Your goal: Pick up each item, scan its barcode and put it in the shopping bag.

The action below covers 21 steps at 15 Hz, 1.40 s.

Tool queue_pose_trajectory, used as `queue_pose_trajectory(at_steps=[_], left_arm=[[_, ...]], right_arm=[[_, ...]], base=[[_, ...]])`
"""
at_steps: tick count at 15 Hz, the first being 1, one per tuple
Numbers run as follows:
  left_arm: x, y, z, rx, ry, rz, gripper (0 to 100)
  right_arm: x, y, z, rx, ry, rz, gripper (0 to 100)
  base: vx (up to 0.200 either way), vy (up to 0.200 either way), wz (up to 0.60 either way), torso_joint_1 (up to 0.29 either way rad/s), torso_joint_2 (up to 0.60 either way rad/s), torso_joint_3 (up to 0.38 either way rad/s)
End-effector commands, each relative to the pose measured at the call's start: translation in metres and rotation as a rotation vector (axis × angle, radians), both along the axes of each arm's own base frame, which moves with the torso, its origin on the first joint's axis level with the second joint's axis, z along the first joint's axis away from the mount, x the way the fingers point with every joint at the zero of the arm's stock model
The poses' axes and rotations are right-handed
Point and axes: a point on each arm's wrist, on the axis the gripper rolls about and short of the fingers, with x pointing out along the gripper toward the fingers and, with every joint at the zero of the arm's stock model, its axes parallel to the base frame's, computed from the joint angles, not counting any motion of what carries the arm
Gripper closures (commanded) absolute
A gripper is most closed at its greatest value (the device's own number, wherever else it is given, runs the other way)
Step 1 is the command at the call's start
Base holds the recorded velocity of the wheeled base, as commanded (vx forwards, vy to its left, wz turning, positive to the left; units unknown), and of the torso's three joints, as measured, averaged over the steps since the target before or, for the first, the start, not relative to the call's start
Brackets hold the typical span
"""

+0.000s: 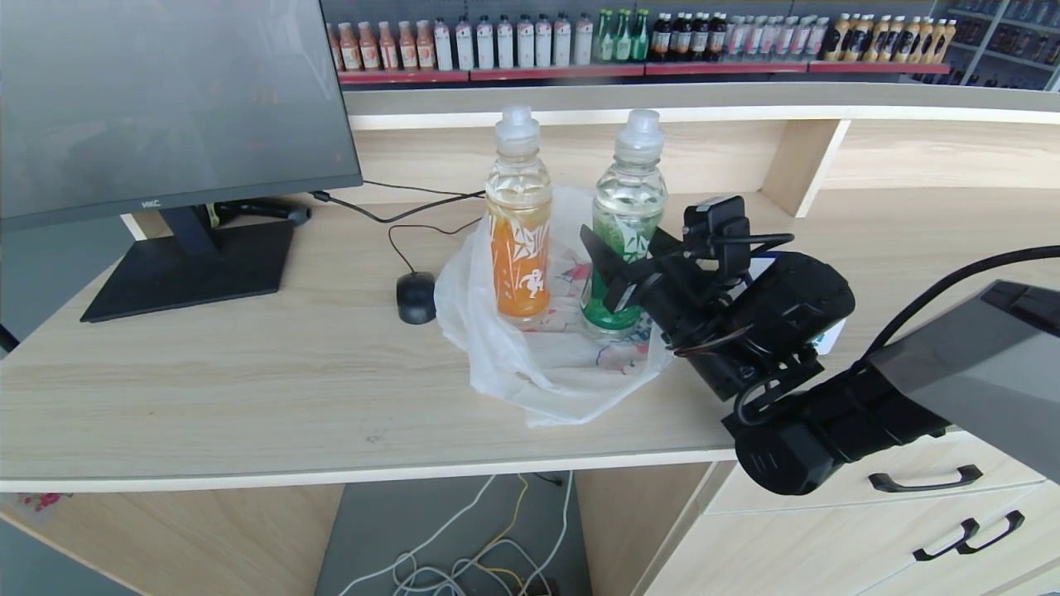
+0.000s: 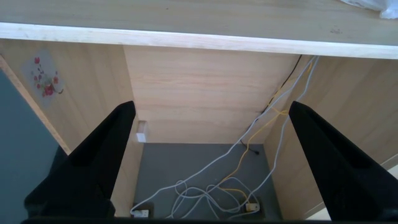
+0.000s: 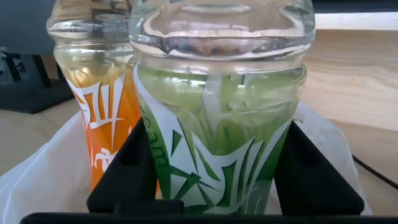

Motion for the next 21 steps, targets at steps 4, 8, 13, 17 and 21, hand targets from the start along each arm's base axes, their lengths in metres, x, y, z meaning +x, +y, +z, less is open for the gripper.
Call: queue_pose_trajectory(at_steps=[4,8,13,17,21], left_arm=[[0.000,0.000,0.000,-0.001,-0.001,0.000,0],[0.000,0.000,0.000,0.001,-0.001,0.000,0],[0.000,0.000,0.000,0.001,0.001,0.000,0],[0.000,0.000,0.000,0.001,-0.001,0.000,0],[0.000,0.000,0.000,0.001,0.001,0.000,0]], right_arm=[[0.001,0.001,0.003,0.010,-0.013,0.004,100],[0.000,0.001,0.007,0.015,-0.021,0.004,0],[-0.003,-0.001,0.012,0.020,-0.030,0.004,0],[-0.018,-0.010,0.024,0.022,-0.041,0.003,0],[-0.046,-0.023,0.040,0.025,-0.047,0.009,0]], base=[[0.000,0.000,0.00,0.000,0.00,0.000],[0.000,0.000,0.00,0.000,0.00,0.000],[0.000,0.000,0.00,0.000,0.00,0.000],[0.000,0.000,0.00,0.000,0.00,0.000],[0.000,0.000,0.00,0.000,0.00,0.000]])
